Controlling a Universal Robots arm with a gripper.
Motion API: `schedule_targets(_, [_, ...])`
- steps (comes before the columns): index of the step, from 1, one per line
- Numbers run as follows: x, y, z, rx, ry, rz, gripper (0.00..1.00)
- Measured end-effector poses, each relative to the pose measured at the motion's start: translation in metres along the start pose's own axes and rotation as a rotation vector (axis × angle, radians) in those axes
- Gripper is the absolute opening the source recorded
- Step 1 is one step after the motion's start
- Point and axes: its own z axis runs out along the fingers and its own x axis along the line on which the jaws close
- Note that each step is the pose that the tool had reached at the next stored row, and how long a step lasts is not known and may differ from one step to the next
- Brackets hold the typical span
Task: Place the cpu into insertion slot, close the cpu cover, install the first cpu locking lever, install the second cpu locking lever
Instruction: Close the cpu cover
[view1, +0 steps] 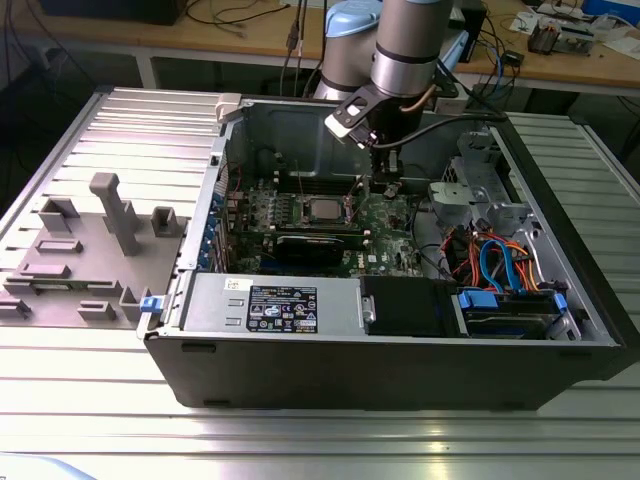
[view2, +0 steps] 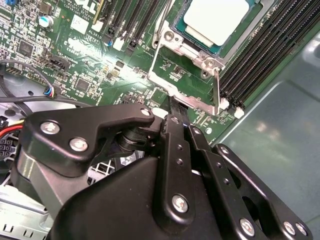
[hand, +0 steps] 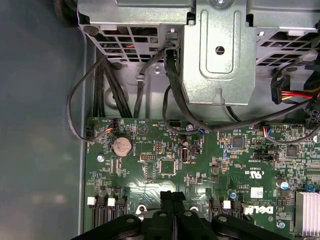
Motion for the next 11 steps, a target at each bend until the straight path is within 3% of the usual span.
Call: schedule_targets(11, [0.0001, -0.0030, 0.0000, 0.0000, 0.0001, 0.000, 0.11])
